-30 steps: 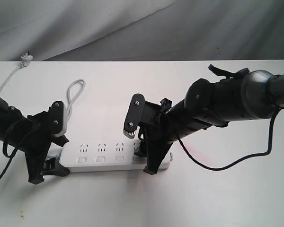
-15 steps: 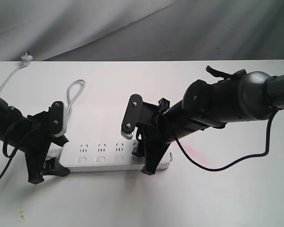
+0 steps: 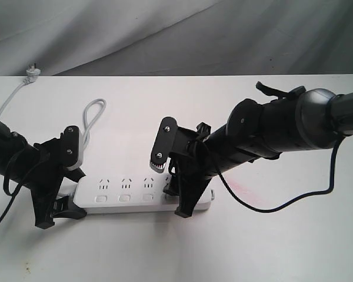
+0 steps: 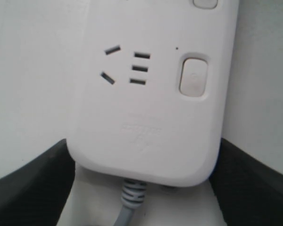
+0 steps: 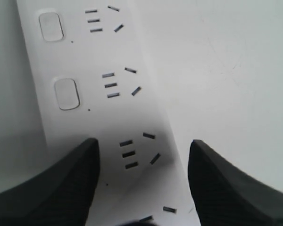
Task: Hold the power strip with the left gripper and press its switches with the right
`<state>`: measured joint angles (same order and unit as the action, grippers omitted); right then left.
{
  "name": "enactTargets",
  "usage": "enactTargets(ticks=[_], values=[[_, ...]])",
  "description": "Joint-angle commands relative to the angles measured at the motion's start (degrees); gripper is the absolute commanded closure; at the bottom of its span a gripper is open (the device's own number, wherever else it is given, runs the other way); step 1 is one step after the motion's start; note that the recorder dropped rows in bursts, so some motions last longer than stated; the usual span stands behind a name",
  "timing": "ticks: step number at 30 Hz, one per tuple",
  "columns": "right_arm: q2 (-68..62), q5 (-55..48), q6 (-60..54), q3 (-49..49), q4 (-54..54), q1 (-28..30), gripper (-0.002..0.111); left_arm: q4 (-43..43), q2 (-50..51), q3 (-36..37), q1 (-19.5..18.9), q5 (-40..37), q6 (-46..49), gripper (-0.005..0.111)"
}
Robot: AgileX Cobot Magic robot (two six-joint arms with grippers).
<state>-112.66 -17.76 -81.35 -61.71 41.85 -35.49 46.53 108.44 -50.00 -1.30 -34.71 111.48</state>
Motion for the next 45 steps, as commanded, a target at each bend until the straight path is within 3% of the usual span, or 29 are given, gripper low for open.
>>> enactTargets(ticks=[1,9,16,21,27,45], values=[[-2.9,-4.8,-0.8,0.9,-1.2,-0.6,0.055,0.5,0.0,-0.3,-0.1,0.4,0.0,0.059],[-3.6,-3.9,-0.8,0.9,-0.8,-0.5,0.055,0.5,0.0,-0.3,-0.1,0.4,0.0,0.059],[3.9,-0.3,-0.8,0.9,-0.4,-0.4,0.055,0.5,0.0,-0.3,-0.1,0.4,0.0,0.059],[7.9,-3.0,-0.6,0.9,-0.4,3.0,0.055,0.5,0.0,-0.3,-0.1,0.4,0.0,0.059],[7.5,-5.9,-0.5,1.4,-0.7,6.2,0.055,0.5,0.0,-0.3,-0.1,0.4,0.0,0.059],[5.0,-2.3,-0.9,4.9,0.1,6.3,0.055,0.5,0.0,-0.3,-0.1,0.4,0.0,0.059]])
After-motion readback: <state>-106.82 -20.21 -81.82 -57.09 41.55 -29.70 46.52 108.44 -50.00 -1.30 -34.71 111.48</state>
